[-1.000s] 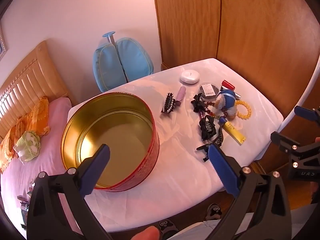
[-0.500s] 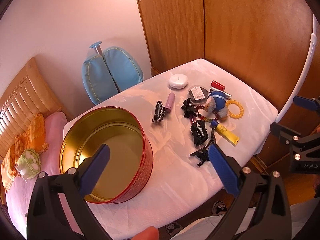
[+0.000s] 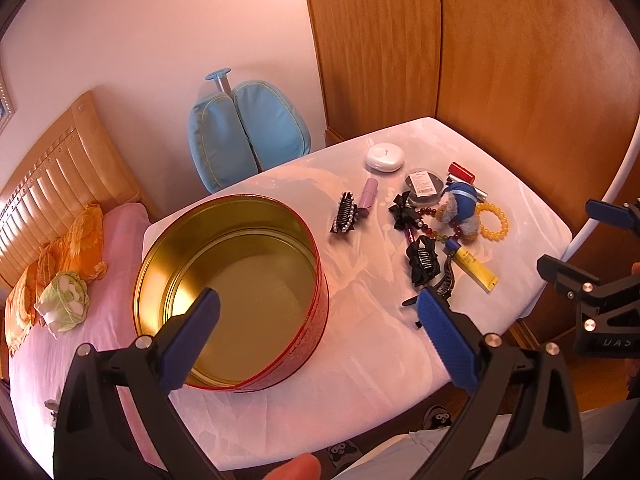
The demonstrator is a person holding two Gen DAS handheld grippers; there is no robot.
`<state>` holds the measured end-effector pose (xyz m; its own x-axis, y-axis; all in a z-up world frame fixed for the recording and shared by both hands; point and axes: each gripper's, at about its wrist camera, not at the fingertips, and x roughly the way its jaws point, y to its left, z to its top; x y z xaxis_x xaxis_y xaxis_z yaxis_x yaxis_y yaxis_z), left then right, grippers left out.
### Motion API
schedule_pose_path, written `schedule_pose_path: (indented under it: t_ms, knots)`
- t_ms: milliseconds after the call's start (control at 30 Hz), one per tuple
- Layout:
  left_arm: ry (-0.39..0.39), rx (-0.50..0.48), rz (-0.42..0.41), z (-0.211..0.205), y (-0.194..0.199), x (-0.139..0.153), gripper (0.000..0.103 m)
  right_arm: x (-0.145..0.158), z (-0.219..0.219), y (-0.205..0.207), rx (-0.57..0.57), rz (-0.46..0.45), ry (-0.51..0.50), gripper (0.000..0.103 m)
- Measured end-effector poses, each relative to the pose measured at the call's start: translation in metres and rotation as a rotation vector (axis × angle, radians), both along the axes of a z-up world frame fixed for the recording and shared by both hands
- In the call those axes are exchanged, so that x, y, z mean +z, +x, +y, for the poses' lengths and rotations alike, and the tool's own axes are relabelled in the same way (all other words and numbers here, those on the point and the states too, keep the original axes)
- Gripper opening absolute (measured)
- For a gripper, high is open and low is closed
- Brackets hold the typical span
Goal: Organize jewelry
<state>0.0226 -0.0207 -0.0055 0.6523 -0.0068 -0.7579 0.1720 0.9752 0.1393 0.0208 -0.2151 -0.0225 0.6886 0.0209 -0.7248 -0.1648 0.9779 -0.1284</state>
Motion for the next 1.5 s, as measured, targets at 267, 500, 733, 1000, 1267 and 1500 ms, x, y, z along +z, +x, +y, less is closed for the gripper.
schedule_pose_path:
  t_ms: [267,500,733,1000,1267,1500]
  knots:
    - [-0.005,0.025,0.003,0.003,-0.004,-0.001,0.096,-0.003,0.004,0.000,0.023,0.004,-0.004,0.101]
    - [-0.008,0.026,0.019,0.002,-0.002,-0.004,0.096,-0.007,0.004,0.000,0.026,0.021,-0.011,0.101]
    - [0.002,0.014,0.021,-0.003,-0.001,-0.005,0.096,-0.008,0.002,-0.002,0.015,0.028,-0.013,0.101]
    - [-0.010,0.017,0.008,-0.001,-0.007,-0.004,0.096,-0.004,0.002,-0.009,0.000,0.009,-0.020,0.101]
    - [-0.019,0.016,0.028,0.010,-0.012,-0.010,0.096,-0.007,0.011,-0.011,0.002,0.020,-0.023,0.101]
    - [-0.033,0.008,0.038,0.034,-0.013,-0.017,0.096,-0.014,0.033,-0.013,-0.009,0.034,-0.030,0.101]
